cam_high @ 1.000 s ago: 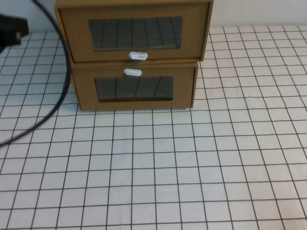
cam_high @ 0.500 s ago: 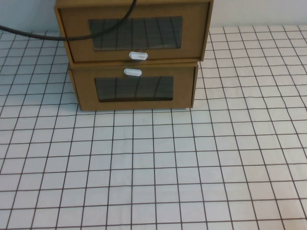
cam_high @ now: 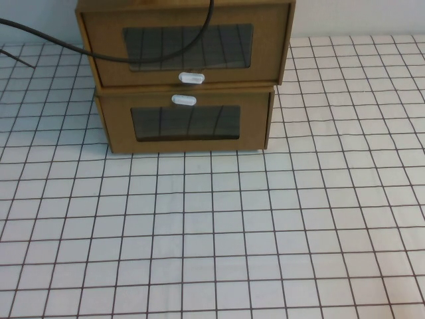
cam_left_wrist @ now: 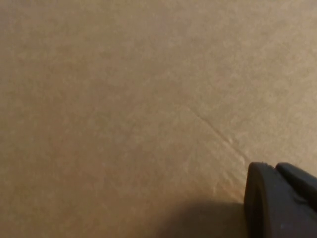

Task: Open the shoe box
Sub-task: 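Pull the top drawer of the cardboard box fully open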

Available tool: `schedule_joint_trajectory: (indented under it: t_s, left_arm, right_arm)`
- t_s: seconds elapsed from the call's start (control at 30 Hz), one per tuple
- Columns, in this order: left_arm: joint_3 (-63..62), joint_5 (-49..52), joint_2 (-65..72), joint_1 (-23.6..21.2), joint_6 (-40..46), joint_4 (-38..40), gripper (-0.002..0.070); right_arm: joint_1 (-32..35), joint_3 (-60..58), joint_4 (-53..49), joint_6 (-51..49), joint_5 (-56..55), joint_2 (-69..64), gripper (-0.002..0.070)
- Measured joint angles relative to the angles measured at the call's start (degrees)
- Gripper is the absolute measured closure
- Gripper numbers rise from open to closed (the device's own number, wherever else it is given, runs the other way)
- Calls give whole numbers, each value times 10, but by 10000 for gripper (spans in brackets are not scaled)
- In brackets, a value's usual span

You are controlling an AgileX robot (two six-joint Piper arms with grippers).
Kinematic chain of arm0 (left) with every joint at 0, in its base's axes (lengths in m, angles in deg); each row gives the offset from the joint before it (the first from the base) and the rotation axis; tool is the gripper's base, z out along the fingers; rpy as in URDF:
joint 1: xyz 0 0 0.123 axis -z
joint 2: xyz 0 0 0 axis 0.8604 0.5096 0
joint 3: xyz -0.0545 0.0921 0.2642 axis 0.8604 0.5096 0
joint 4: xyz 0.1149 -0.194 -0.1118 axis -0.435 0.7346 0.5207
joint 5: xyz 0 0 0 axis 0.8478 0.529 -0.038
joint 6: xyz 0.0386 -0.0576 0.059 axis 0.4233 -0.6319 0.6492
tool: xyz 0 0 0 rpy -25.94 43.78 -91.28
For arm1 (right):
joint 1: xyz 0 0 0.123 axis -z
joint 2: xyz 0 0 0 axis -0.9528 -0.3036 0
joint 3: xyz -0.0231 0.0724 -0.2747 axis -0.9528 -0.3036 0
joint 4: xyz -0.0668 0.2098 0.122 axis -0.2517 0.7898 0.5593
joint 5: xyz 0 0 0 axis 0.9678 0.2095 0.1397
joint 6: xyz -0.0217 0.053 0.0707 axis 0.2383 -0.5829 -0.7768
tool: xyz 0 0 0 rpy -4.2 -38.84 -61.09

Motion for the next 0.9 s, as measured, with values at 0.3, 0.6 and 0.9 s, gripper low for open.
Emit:
schedule_joint_trajectory:
  t_s: [0.3, 0.6, 0.9]
  left_arm:
    - [-4, 2, 5, 0, -1, 2, 677]
    - [-5, 4, 5, 0, -1, 3, 677]
    - [-5, 6, 5, 0, -2, 1, 677]
  right_arm:
    - [0, 0, 272, 0, -132, 0, 689]
    - [0, 29, 403, 0, -125, -4, 689]
    - [0, 261, 290, 8, 147, -267, 689]
